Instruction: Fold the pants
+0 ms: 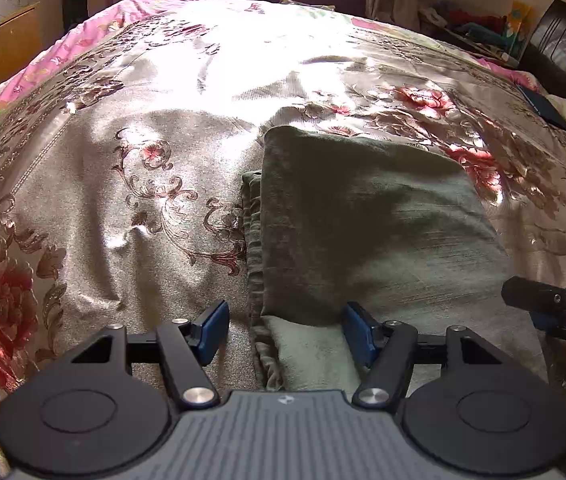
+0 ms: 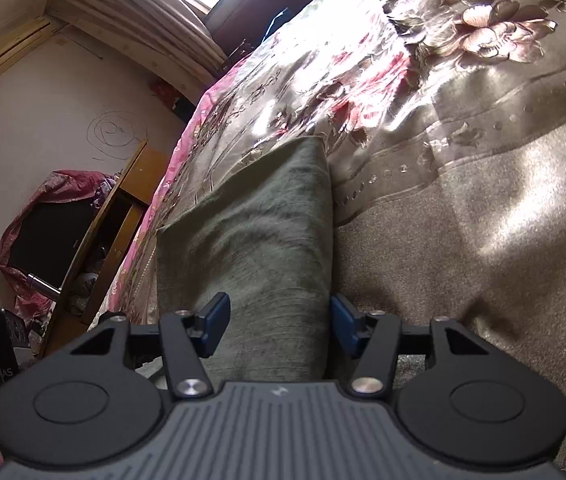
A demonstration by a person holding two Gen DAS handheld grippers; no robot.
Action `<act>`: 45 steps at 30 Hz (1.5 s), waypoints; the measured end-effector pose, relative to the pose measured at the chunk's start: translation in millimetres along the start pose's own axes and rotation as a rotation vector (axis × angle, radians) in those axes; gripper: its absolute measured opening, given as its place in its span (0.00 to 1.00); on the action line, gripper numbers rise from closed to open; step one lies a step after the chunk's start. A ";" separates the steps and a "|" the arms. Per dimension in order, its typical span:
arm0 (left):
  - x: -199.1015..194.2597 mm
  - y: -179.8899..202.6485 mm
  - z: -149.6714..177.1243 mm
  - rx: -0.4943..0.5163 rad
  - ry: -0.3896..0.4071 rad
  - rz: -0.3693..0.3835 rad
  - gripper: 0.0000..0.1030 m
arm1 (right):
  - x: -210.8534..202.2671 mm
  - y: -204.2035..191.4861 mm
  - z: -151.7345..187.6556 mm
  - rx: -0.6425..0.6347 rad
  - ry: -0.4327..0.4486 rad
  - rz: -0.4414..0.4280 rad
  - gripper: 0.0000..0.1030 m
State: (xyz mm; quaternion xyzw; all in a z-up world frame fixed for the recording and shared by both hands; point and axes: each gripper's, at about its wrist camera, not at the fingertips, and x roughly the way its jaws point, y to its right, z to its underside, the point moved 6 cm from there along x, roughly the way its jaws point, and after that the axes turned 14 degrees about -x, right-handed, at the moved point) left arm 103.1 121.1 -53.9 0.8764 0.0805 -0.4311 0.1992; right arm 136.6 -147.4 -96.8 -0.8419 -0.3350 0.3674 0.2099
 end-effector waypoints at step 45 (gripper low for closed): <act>1.4 39.8 13.8 0.041 -0.016 0.137 0.72 | -13.3 -0.4 3.5 0.107 0.021 -0.006 0.13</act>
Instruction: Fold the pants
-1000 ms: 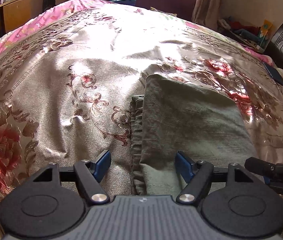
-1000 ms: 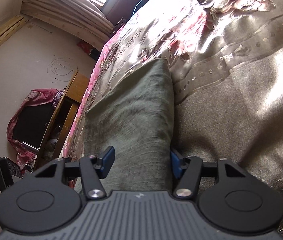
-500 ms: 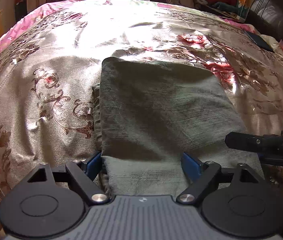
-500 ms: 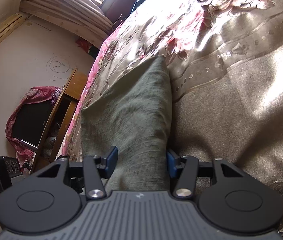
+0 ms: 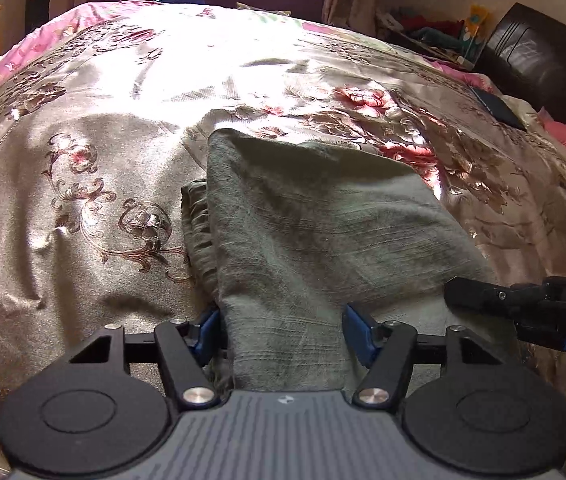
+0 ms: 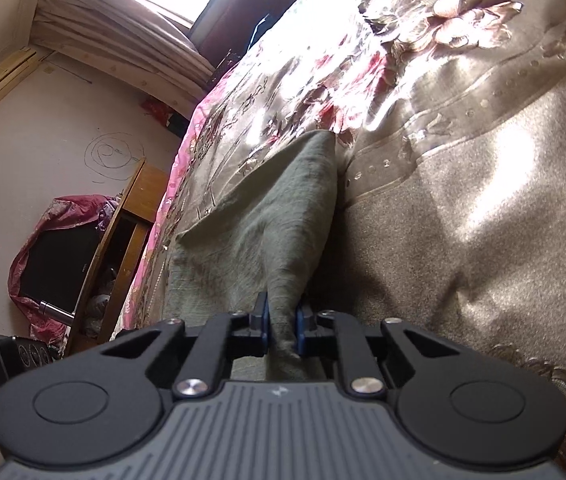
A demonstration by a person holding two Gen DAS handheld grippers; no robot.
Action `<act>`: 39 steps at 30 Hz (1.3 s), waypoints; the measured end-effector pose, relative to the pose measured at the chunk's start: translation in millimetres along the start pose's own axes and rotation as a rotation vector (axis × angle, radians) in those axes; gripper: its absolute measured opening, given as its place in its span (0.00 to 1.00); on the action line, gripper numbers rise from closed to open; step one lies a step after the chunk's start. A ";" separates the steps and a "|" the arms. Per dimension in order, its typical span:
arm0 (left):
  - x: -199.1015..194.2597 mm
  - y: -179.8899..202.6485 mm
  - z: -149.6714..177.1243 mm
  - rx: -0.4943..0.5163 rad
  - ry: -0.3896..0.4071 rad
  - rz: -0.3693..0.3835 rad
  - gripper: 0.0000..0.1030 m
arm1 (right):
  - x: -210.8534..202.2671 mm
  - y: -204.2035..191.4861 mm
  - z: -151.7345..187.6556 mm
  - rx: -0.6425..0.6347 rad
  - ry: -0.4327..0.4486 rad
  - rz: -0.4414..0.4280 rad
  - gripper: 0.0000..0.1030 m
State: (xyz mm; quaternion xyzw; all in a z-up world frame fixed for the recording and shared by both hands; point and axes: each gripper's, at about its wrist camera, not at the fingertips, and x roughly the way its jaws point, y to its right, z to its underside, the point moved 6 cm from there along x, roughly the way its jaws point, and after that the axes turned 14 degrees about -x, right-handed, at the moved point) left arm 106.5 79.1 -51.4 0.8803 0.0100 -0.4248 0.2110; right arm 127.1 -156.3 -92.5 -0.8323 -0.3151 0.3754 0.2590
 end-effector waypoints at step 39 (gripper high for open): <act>12.4 16.9 13.4 -0.144 -0.041 0.205 0.68 | -20.4 5.3 15.9 -0.135 0.025 0.316 0.55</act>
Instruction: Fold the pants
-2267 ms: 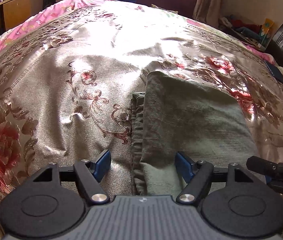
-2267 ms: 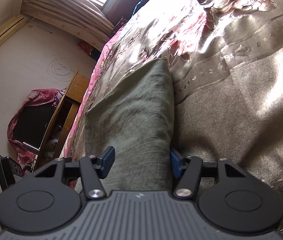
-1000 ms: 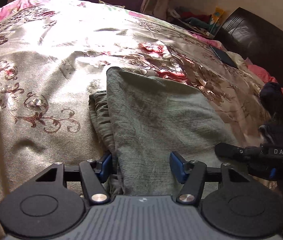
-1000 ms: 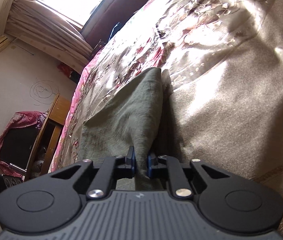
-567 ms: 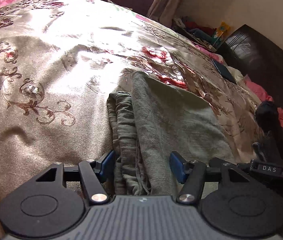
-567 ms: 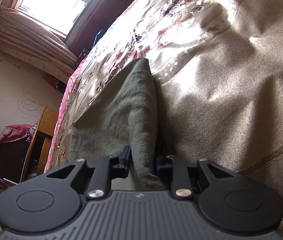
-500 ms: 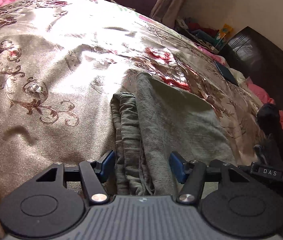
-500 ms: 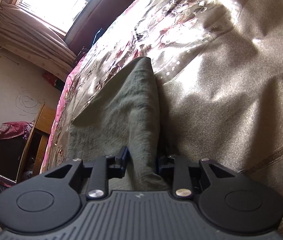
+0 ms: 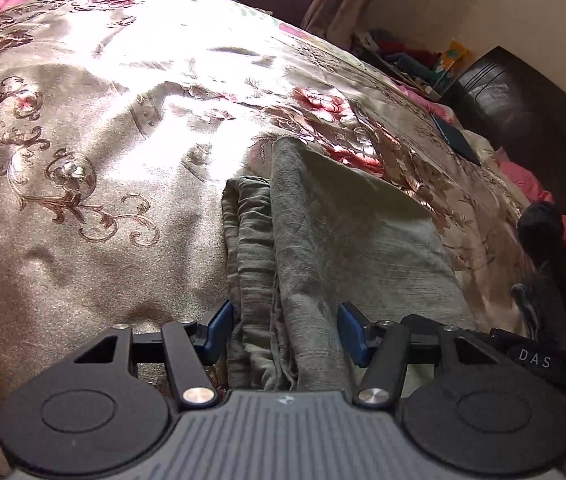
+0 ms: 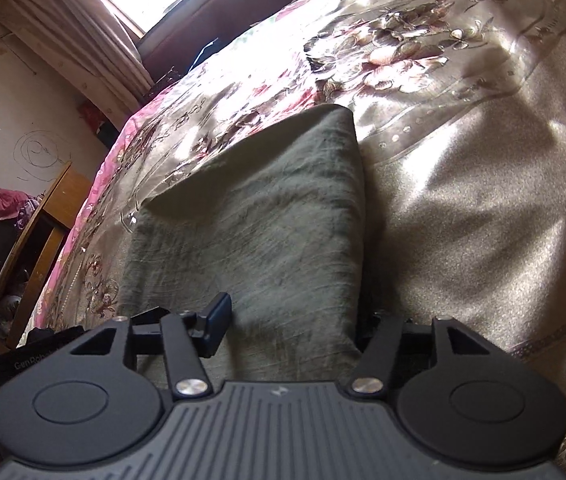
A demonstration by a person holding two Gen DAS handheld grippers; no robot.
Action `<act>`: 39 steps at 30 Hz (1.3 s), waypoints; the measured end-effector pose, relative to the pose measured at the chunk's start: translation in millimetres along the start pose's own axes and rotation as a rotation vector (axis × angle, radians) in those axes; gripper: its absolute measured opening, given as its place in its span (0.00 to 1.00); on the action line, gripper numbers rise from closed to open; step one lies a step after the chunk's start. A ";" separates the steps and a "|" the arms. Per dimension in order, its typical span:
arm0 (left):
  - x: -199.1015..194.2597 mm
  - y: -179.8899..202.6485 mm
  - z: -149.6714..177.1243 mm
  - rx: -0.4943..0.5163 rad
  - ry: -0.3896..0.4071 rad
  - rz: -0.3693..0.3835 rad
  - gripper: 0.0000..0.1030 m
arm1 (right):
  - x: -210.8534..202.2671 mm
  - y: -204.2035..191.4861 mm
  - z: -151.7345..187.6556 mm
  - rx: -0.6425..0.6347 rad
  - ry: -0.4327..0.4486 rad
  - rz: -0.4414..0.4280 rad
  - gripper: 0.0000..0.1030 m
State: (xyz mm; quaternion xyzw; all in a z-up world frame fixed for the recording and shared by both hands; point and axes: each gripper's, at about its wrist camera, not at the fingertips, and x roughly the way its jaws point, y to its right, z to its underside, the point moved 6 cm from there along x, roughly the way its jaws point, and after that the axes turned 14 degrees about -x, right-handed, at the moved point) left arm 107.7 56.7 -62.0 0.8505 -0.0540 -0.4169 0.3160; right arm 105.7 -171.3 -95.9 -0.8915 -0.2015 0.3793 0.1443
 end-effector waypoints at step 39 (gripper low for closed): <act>3.7 12.6 4.5 0.095 0.009 -0.001 0.55 | -9.5 12.5 8.1 0.059 0.042 -0.008 0.20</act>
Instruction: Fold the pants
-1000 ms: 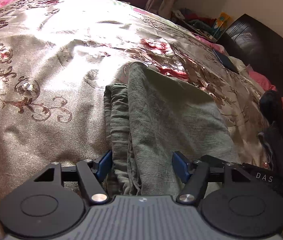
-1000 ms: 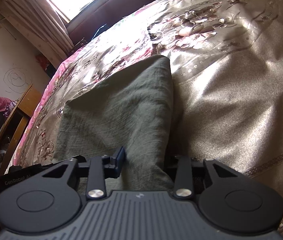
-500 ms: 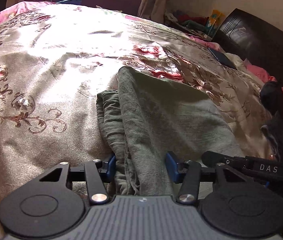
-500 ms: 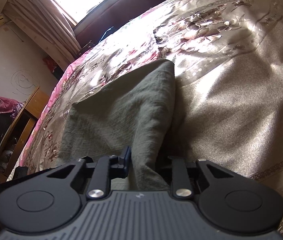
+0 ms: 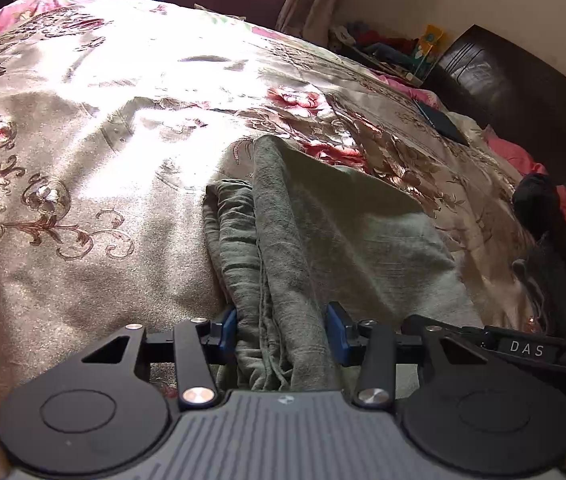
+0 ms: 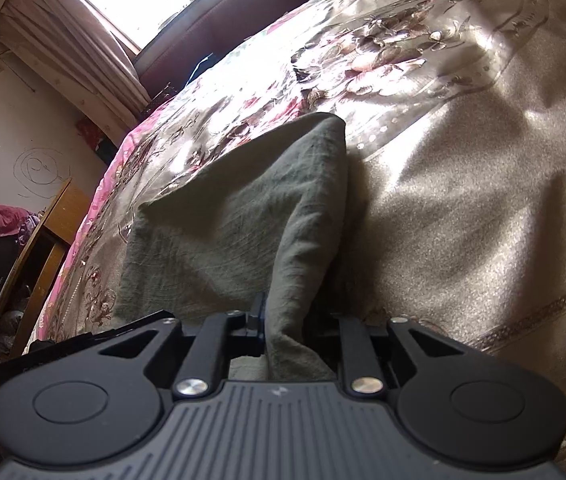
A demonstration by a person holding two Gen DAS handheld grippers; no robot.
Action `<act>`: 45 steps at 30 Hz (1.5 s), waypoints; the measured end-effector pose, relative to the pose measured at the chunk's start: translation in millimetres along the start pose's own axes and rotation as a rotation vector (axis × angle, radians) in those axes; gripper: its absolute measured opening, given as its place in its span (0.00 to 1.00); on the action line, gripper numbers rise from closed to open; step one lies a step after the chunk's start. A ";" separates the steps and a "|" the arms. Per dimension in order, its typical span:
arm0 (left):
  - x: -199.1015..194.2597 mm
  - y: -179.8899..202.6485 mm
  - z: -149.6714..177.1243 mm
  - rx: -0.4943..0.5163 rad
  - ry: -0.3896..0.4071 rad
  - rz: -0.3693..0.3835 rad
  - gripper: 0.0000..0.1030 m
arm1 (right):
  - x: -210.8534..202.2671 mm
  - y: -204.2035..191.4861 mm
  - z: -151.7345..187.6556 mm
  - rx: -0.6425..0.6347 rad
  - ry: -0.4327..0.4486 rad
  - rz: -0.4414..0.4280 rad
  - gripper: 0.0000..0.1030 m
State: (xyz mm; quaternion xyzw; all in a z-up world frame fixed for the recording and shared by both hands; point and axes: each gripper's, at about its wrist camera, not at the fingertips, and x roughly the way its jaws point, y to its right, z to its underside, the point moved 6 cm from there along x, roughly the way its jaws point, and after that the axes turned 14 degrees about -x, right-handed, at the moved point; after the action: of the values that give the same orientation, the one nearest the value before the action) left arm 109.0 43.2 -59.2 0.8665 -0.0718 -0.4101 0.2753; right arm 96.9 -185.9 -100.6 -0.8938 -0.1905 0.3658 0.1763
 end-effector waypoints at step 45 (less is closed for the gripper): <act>8.5 -2.2 2.8 0.008 -0.011 -0.039 0.60 | 9.0 5.4 0.2 0.074 -0.003 -0.068 0.24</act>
State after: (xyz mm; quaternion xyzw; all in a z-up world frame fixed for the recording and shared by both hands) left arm 112.2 40.8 -67.5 0.8667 -0.0580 -0.4198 0.2632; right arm 103.8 -186.4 -108.4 -0.8791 -0.2073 0.3678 0.2211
